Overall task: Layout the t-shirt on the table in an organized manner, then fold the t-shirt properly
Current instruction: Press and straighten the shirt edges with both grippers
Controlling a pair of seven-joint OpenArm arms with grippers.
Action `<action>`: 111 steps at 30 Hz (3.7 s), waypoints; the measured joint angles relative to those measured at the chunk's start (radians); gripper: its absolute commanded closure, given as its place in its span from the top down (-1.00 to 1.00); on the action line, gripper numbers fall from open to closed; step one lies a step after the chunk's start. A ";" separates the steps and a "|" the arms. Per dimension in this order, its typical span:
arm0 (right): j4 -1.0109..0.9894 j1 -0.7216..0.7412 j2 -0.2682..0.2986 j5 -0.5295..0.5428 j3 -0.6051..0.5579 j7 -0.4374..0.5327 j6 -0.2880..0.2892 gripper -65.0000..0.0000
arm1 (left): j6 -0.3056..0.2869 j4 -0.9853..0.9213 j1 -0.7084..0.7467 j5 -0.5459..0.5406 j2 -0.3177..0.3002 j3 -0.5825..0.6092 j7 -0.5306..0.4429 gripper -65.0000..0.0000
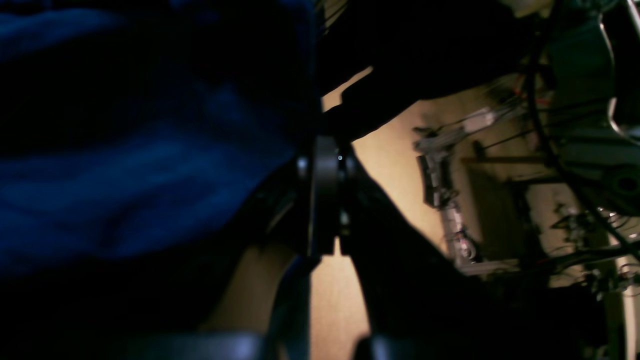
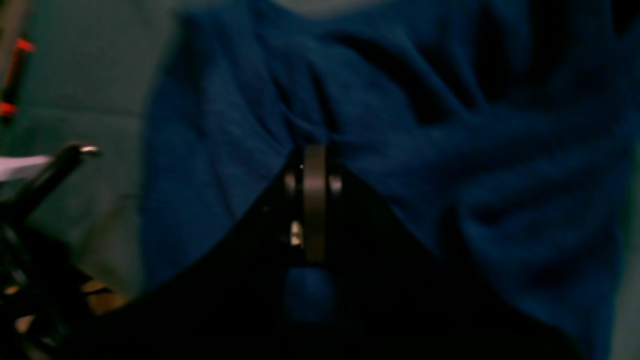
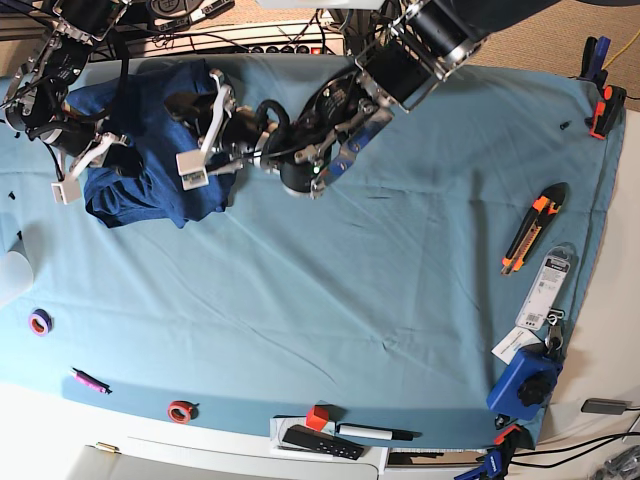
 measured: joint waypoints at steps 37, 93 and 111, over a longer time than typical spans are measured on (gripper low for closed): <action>-0.001 0.055 -0.023 -0.420 -0.072 0.243 0.002 -1.00 | 0.132 0.000 0.058 0.191 0.000 0.000 -0.037 -1.00; -0.597 0.164 0.151 0.164 0.270 0.016 0.000 -0.01 | 0.000 0.009 0.005 -0.016 0.000 0.000 0.067 -0.18; -0.593 0.172 0.182 0.177 0.047 0.024 0.007 -1.00 | 0.000 0.009 0.005 -0.016 0.000 0.000 0.052 -0.18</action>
